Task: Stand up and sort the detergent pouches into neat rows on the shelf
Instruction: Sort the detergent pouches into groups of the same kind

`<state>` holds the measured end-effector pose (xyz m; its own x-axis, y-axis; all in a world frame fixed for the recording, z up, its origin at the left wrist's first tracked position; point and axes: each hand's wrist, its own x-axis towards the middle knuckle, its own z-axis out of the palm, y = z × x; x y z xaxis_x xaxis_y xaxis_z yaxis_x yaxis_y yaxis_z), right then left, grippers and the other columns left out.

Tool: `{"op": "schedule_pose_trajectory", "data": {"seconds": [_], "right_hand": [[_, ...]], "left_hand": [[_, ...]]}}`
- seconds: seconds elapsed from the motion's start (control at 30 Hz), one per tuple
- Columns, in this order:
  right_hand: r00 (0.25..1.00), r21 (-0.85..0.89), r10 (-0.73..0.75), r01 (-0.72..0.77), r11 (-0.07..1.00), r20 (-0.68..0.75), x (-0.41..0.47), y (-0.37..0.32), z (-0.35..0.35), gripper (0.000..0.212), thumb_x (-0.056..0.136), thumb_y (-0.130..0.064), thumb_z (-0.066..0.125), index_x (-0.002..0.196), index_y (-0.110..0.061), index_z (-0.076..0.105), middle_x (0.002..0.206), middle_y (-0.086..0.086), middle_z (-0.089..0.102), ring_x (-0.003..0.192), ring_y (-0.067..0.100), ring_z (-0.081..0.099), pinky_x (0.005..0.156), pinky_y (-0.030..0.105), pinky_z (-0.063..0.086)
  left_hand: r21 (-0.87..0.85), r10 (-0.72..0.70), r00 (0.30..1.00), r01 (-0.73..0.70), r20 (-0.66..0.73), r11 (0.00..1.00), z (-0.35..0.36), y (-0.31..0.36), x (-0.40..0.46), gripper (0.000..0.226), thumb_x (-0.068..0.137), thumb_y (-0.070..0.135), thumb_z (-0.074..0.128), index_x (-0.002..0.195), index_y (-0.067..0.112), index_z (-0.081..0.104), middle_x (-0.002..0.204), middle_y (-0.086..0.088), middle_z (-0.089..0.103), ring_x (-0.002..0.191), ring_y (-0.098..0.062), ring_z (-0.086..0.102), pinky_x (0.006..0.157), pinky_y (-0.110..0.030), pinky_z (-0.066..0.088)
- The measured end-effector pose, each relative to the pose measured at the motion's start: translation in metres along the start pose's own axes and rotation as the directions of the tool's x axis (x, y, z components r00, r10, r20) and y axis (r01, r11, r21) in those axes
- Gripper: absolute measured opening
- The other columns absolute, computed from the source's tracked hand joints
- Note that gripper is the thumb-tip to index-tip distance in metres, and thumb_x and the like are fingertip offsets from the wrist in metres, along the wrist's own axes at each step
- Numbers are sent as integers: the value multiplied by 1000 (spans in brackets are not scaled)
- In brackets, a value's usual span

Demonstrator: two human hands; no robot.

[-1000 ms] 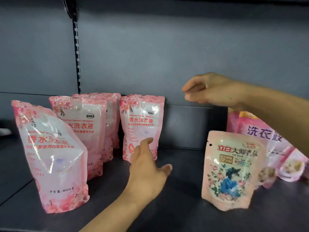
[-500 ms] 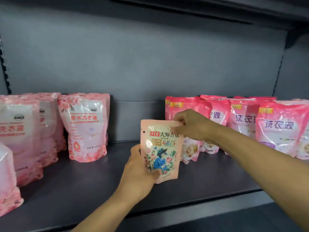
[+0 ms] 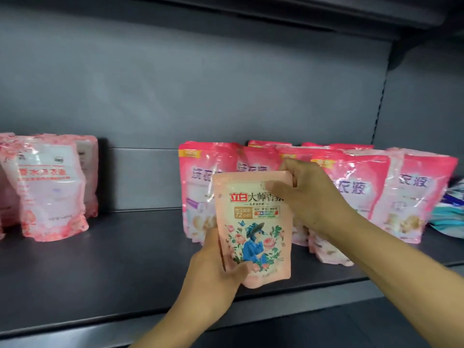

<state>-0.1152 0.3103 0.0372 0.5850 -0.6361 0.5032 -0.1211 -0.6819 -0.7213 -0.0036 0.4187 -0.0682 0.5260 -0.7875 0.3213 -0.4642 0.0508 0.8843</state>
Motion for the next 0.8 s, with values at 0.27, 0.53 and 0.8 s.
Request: {"op": "schedule_pose_trajectory", "data": {"seconds": [0.27,0.53,0.8], "right_hand": [[953,146,151,-115,983,-261,-28,60,-84,15,91,-20,58,102,-9,58,97,24,67,88,44,65,75,59,53],[813,295,333,-208,933,-478,-52,99,-155,7,94,-13,54,96,-13,60,87,2,74,73,17,72,62,34,60],[737,365,407,-231,902,-539,-44,151,-200,5,94,-15,54,97,-11,55,83,3,72,64,16,71,55,33,56]], "left_hand": [[-57,99,979,-90,180,994,109,31,14,42,81,16,70,110,34,46,99,28,63,91,22,54,64,-1,45],[21,202,935,-218,291,976,193,44,42,28,84,20,63,105,28,45,106,14,59,94,-1,59,79,-30,55],[19,198,936,-213,292,977,262,59,59,34,86,15,62,106,24,37,115,9,58,102,-7,61,70,-14,52]]}}
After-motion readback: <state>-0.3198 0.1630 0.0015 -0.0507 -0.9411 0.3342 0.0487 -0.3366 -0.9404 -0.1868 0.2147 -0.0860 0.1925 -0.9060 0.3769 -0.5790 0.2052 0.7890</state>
